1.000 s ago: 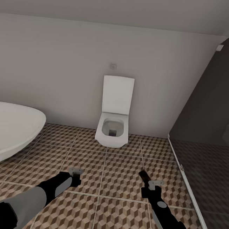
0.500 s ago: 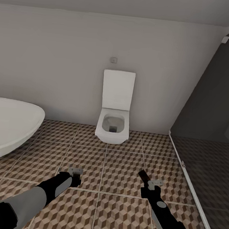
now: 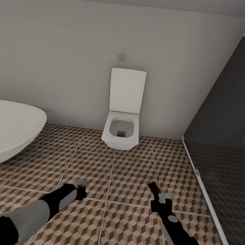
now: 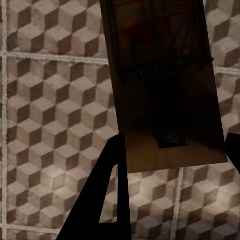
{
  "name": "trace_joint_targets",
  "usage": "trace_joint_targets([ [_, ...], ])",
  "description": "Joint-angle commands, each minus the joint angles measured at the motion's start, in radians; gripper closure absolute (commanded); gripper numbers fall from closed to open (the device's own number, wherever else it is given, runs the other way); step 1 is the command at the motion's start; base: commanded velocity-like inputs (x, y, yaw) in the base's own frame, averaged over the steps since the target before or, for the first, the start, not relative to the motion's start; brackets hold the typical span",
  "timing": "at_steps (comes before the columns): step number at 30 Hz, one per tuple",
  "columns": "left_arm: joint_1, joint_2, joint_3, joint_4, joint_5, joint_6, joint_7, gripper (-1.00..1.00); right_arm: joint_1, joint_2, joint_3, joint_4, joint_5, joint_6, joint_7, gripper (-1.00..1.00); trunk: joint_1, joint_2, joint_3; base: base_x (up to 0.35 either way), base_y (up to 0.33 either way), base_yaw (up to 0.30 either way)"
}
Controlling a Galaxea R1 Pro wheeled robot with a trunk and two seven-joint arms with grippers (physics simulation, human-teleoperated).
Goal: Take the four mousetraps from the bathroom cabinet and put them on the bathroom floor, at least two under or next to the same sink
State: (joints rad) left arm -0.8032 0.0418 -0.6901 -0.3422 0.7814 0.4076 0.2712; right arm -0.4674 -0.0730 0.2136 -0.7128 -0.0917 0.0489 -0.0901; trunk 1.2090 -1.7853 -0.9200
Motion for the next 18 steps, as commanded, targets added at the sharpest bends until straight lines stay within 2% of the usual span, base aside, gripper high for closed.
trace_joint_targets([
  [1,0.000,0.001,-0.008,-0.003,0.010,0.004,0.008,1.00,-0.001,-0.002,0.008,-0.002,-0.011,0.005,-0.007,1.00,0.004,-0.008,-0.006,0.000,0.000,0.000],
  [18,0.000,0.001,-0.008,-0.003,0.010,0.004,0.008,1.00,-0.001,-0.004,0.007,-0.002,-0.011,0.005,-0.007,1.00,0.069,-0.127,-0.086,0.000,0.000,0.000],
])
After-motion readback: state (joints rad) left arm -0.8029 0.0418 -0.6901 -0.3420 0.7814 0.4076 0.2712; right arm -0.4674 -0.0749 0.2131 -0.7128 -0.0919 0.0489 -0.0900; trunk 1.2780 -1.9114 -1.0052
